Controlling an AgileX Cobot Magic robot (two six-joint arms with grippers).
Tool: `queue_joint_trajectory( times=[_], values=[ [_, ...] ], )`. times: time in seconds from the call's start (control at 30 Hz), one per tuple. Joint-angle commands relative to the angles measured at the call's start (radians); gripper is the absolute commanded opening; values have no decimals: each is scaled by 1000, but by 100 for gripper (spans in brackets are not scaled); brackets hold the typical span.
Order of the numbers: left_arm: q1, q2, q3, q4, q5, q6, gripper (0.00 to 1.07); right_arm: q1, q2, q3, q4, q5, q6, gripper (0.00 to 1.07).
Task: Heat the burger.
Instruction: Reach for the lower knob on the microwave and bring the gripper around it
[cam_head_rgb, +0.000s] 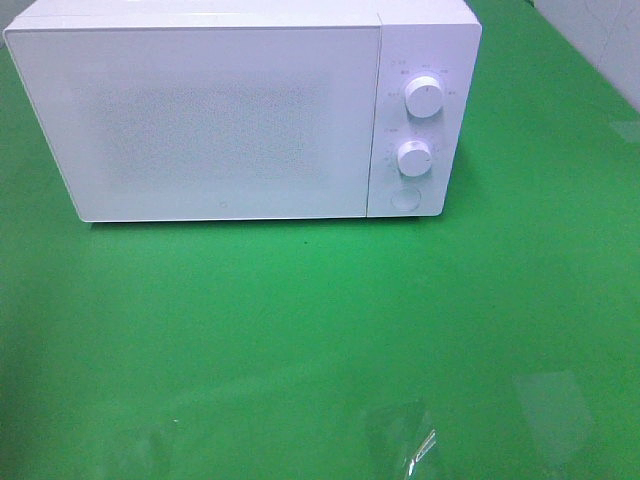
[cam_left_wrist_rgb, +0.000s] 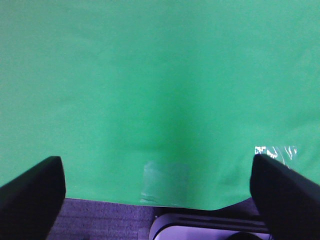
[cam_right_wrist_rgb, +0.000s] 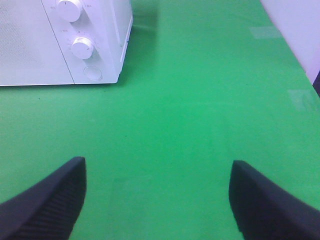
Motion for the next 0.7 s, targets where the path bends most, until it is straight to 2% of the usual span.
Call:
queue_joint_trajectory(
  times=[0.03, 0.1, 0.13, 0.27, 0.7],
  values=[
    [4, -143, 86, -3, -18, -8, 92, -3, -27, 1, 0, -6, -10, 75],
    [4, -168, 103, -11, -15, -8, 92, -3, -27, 1, 0, -6, -10, 75],
    [4, -224, 141, -28, -15, -10, 92, -3, -27, 1, 0, -6, -10, 75],
    [4, -291, 170, -27, 14, -6, 92, -3, -27, 1, 0, -6, -10, 75],
    [1, -407, 173, -15, 15, -5, 92, -3, -27, 1, 0, -6, -10, 75]
  ],
)
